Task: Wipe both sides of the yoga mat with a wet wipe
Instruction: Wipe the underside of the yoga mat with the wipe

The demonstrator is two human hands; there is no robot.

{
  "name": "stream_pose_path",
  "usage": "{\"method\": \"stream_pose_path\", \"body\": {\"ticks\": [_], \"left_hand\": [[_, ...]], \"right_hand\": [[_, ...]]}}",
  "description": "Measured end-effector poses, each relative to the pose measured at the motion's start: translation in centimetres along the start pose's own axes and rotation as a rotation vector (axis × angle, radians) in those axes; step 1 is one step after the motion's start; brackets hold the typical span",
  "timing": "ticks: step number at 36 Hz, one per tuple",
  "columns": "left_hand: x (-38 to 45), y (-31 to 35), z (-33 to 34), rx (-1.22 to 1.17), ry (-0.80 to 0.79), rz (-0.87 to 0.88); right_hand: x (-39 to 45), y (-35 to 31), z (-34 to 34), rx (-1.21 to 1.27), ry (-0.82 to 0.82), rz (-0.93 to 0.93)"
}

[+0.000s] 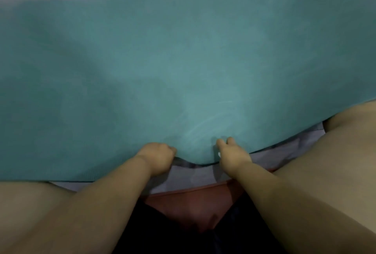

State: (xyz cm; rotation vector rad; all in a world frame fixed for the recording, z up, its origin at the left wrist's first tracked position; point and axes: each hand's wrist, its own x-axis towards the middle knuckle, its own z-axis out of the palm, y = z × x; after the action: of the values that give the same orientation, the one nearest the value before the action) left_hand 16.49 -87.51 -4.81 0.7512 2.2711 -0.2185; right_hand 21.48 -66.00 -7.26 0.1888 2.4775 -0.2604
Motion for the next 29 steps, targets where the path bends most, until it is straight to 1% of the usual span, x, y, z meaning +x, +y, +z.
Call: {"method": "stream_pose_path", "body": {"ticks": [3, 6, 10, 11, 13, 15, 17, 20, 23, 26, 29], "left_hand": [[-0.7, -1.3, -1.1, -0.168, 0.093, -0.028], [-1.3, -1.9, -1.6, -0.257, 0.209, -0.051], [-2.2, -2.2, -2.7, -0.413, 0.433, -0.060], [-2.5, -2.3, -3.0, -0.445, 0.469, -0.056], [-2.9, -2.3, -3.7, -0.481, 0.531, -0.047], [-3.4, -2.3, -4.2, -0.492, 0.576, -0.048], [-4.0, -2.3, -4.5, -0.489, 0.601, -0.048], [-5.0, -2.1, -5.1, -0.466, 0.614, -0.041], [-6.1, -1.6, -5.7, -0.411, 0.573, -0.061], [-6.9, -1.5, -5.8, -0.360, 0.572, -0.084], [-7.8, -1.8, -5.9, -0.316, 0.563, -0.096]], "right_hand": [[-0.3, 0.4, -1.1, -0.029, 0.071, 0.032], [-0.5, 0.4, -2.0, 0.003, 0.127, 0.026], [-1.1, 0.8, -3.0, -0.040, 0.101, -0.085], [-1.2, 1.0, -3.3, -0.051, 0.111, -0.097], [-1.3, 1.5, -4.1, -0.050, 0.164, -0.075], [-1.4, 1.9, -5.3, -0.038, 0.248, -0.015], [-1.5, 2.0, -6.7, -0.053, 0.324, 0.033], [-1.5, 1.8, -9.2, -0.150, 0.399, 0.040], [-1.7, 2.0, -12.2, -0.225, 0.484, 0.056], [-2.1, 2.6, -14.8, -0.135, 0.520, 0.156], [-2.6, 2.8, -16.2, -0.063, 0.576, 0.168]]}}
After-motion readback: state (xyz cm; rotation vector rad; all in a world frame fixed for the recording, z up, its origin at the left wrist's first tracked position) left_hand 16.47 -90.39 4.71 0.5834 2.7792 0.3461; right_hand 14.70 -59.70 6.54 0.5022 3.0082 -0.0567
